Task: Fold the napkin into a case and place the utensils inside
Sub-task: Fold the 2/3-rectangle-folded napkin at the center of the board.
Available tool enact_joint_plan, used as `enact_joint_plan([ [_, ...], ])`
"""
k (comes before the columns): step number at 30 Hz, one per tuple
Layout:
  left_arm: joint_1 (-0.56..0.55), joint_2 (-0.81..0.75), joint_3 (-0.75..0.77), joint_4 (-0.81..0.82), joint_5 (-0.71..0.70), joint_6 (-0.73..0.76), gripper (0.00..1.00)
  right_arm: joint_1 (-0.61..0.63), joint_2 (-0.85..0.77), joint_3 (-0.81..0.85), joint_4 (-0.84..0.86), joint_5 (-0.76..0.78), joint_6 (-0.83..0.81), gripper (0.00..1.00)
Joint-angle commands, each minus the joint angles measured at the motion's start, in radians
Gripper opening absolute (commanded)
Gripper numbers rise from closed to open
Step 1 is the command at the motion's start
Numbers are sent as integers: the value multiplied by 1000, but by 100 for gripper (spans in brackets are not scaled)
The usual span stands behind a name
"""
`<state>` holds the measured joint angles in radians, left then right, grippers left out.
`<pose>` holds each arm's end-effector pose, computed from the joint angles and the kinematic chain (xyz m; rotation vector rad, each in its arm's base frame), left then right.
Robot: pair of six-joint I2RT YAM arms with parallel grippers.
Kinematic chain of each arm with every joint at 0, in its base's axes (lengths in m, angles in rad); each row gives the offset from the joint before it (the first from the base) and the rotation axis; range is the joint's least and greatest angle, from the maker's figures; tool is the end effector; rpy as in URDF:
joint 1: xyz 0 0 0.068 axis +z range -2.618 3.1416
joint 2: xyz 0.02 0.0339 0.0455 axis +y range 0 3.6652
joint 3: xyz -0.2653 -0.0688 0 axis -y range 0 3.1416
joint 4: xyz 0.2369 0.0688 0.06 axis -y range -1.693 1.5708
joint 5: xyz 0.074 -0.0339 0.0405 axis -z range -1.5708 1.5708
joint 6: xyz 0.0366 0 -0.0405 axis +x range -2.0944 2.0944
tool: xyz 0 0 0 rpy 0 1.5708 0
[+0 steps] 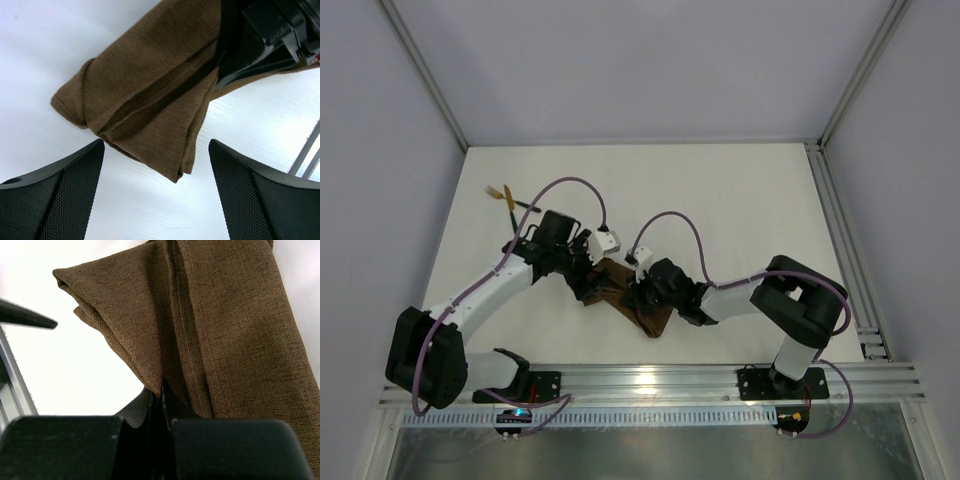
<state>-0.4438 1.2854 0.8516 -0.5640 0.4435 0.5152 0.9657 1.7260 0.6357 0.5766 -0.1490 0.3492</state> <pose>0.2132 -0.1187 0.2330 1.3033 2.1459 -0.5381 0.1774 0.2660 0.1391 -0.7662 2.0872 0.9239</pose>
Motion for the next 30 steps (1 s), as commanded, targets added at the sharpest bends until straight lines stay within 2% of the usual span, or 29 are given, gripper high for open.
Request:
enact_joint_plan([
  [1, -4, -41, -25, -31, 66, 29, 87, 2, 0, 25, 16, 6, 16, 3],
  [5, -33, -54, -75, 32, -9, 45, 91, -7, -5, 25, 3, 2, 28, 3],
  [6, -64, -49, -85, 41, -29, 49, 99, -10, -3, 27, 3, -1, 31, 3],
  [10, -159, -61, -158, 130, -155, 65, 99, -16, 9, 39, -3, -17, 39, 3],
  [15, -214, -106, -284, 321, -340, 51, 97, -18, 12, 41, 0, -29, 51, 3],
  [18, -214, -106, -321, 421, -433, 52, 85, -18, 12, 42, 3, -40, 51, 3],
  [19, -214, -109, -327, 435, -480, 45, 71, -18, 12, 44, 2, -43, 50, 3],
  [22, -214, -164, -338, 457, -479, 25, 48, -18, 15, 41, 5, -49, 50, 3],
  [27, -214, -190, -324, 409, -459, 9, 35, -18, 15, 35, 3, -61, 43, 3],
  [30, -211, -195, -319, 374, -407, -6, 33, -19, 12, 33, 0, -63, 37, 3],
])
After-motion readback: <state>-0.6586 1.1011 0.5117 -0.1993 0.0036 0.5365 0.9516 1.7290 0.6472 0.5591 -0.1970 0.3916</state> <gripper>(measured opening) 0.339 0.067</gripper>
